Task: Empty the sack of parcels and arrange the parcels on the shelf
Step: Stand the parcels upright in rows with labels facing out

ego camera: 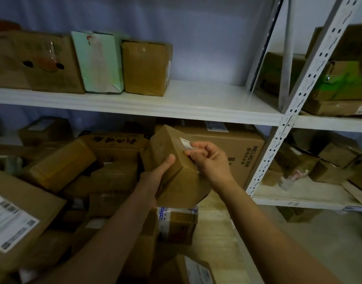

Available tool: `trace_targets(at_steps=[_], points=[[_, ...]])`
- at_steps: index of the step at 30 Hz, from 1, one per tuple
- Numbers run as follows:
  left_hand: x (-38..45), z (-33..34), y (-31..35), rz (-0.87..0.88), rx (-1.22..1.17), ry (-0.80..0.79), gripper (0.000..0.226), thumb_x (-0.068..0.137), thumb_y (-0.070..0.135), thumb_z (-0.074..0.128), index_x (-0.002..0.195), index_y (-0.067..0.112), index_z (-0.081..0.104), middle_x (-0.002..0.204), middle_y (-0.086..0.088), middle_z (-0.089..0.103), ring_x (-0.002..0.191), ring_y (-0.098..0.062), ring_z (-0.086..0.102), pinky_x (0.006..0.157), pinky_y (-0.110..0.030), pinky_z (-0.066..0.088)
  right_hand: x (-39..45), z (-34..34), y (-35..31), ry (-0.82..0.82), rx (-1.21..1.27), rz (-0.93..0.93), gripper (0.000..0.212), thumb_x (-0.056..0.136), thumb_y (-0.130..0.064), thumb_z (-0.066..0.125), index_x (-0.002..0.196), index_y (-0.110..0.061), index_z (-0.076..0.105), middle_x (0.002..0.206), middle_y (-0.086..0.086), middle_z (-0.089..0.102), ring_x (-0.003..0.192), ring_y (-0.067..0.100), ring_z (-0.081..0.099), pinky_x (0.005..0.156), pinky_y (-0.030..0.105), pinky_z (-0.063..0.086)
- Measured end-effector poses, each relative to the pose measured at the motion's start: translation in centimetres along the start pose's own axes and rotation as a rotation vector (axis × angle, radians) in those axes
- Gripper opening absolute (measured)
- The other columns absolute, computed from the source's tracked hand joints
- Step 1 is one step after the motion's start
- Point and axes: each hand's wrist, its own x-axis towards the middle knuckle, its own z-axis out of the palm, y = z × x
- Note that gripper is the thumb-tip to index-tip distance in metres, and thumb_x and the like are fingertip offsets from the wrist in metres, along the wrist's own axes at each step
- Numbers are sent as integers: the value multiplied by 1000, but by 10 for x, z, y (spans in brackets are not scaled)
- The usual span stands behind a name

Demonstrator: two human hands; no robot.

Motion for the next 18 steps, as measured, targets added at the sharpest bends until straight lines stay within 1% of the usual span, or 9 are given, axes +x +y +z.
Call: trace_targets(at_steps=[3, 6, 8, 10, 11, 12, 15, 17, 18], points=[[8, 5, -5, 95, -33, 102, 130, 30, 70, 81, 141, 22, 36, 129, -10, 54, 111, -36, 55, 96, -59, 44, 8, -13, 5, 89, -99, -26, 49, 89, -7, 62, 133, -19, 47, 131, 2, 49, 118, 14, 48, 99, 29, 43], [8, 12, -9, 171, -19, 102, 116, 42, 71, 77, 140, 24, 38, 131, -5, 53, 114, -33, 53, 96, -58, 43, 17, -36, 15, 120, -210, 182, 102, 71, -46, 77, 150, -23, 18, 157, -1, 16, 139, 23, 28, 110, 43, 33], [7, 17, -10, 219, -35, 54, 109, 48, 65, 77, 141, 26, 36, 134, -3, 51, 116, -31, 53, 93, -55, 46, 21, -53, 19, 69, -205, 372, 125, 53, -64, 79, 151, -20, 15, 154, 7, 29, 135, 29, 38, 105, 47, 40], [9, 23, -12, 261, -70, 17, 97, 59, 51, 77, 142, 25, 34, 137, -2, 50, 114, -27, 54, 87, -47, 49, 20, -67, 19, -19, -192, 466, 100, 62, -59, 77, 141, -12, 36, 128, 7, 58, 106, 22, 60, 76, 32, 53], [12, 27, -13, 286, -65, 29, 93, 65, 44, 77, 143, 25, 30, 138, -1, 48, 113, -25, 53, 86, -44, 49, 19, -73, 22, -33, -165, 462, 81, 69, -52, 76, 133, -12, 46, 113, 4, 65, 94, 18, 64, 65, 27, 52], [15, 33, -12, 308, -42, 65, 89, 71, 39, 76, 144, 26, 26, 137, -1, 45, 112, -23, 51, 86, -42, 47, 19, -79, 26, -9, -123, 437, 68, 74, -47, 74, 128, -14, 50, 104, 2, 67, 88, 17, 65, 62, 27, 52], [27, 56, -10, 411, 74, 196, 63, 81, 36, 70, 134, 29, 35, 131, 0, 42, 111, -20, 46, 82, -33, 43, 22, -99, 35, 101, 60, 366, 56, 82, -42, 67, 131, -25, 44, 104, 4, 66, 98, 26, 63, 77, 43, 52], [37, 74, -11, 428, 169, 203, 41, 86, 41, 61, 124, 34, 48, 136, 0, 42, 118, -22, 47, 92, -39, 46, 25, -110, 37, 136, 104, 368, 54, 84, -40, 66, 130, -32, 39, 105, 7, 66, 101, 30, 62, 83, 53, 51], [40, 83, -15, 409, 185, 184, 38, 90, 40, 55, 127, 33, 50, 136, -1, 43, 119, -23, 48, 94, -41, 46, 26, -115, 39, 156, 105, 368, 52, 85, -37, 66, 129, -33, 38, 102, 7, 67, 98, 29, 63, 82, 52, 52]])
